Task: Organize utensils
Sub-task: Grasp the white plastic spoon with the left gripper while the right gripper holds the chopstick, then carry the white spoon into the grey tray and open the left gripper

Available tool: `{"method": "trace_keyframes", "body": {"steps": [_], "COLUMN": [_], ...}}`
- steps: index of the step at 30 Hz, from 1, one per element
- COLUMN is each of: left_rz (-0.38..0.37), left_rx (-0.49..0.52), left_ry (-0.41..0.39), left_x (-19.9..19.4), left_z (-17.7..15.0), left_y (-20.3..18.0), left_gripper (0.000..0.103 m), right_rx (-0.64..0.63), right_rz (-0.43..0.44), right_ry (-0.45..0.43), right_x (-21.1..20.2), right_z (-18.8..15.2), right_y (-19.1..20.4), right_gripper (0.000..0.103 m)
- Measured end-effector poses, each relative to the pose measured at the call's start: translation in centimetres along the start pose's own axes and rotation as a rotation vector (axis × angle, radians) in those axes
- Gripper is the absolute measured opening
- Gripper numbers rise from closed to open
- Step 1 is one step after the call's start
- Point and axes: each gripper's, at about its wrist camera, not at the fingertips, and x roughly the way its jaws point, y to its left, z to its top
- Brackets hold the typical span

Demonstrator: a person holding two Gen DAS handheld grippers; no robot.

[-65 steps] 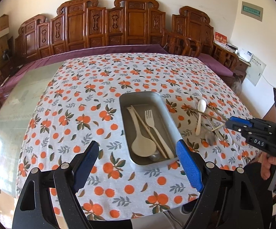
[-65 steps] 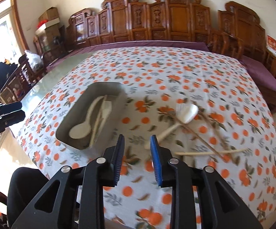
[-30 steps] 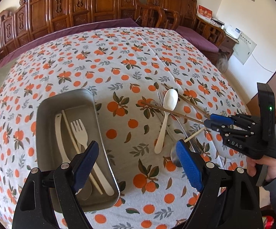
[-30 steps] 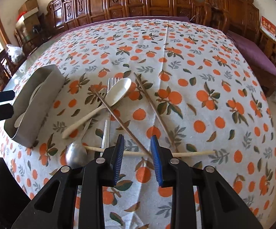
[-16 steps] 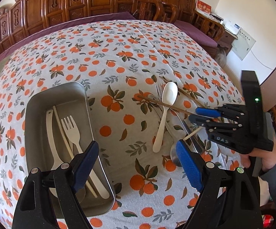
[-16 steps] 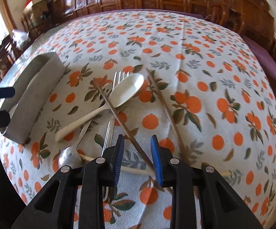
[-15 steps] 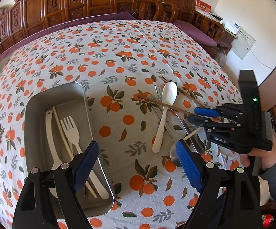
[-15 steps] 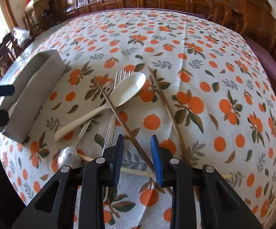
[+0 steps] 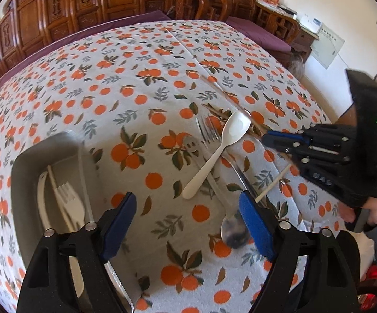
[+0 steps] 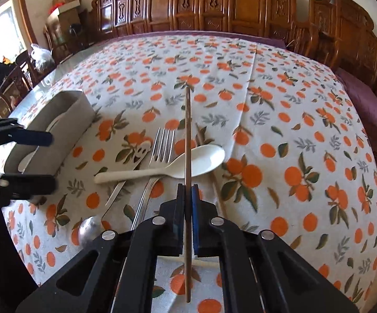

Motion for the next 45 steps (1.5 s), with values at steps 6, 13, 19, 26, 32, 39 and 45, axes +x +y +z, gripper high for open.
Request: {"method": "trace_keyframes", "body": {"steps": [6, 13, 19, 26, 32, 39, 45], "left_rz": [-0.01, -0.012, -0.018, -0.024, -0.042, -0.047, -0.041], "left_rx": [0.053, 0.127, 0.188, 0.188, 0.214, 0.232, 0.229], "left_ry": [0.042, 0.078, 0.098, 0.115, 0.131, 0.187, 0.198], "left_x": [2.6, 5.2, 6.9, 7.9, 7.7, 7.7, 8.0], "left_z": [2.2, 3.8, 4.5, 4.7, 4.5, 4.1, 4.2], "left_y": [-1.0, -2.7, -4.1, -3.9, -4.3, -4.1, -4.2], "left_gripper": [0.055, 0.03, 0.024, 0.023, 0.019, 0.012, 0.011], "right_rx": [0.045, 0.107, 0.125, 0.143, 0.157, 0.159, 0.173], "right_rz": [-0.028, -0.036, -0.036, -0.034, -0.032, -0.026, -0.015], "right_ry": [-0.055, -0.087, -0.097, -0.094, -0.1, -0.095, -0.093], "right_x": [-1.9, -3.2, -3.6, -3.8, -4.4, -4.6, -4.4], "right_z": [0.6, 0.1, -0.7, -1.4, -1.5, -1.7, -2.2], "right_y": [-2.1, -4.2, -4.8, -4.9, -4.8, -4.5, -4.3], "right_gripper": [0.006, 0.006, 0.006, 0.006, 0.006, 0.006, 0.006]}}
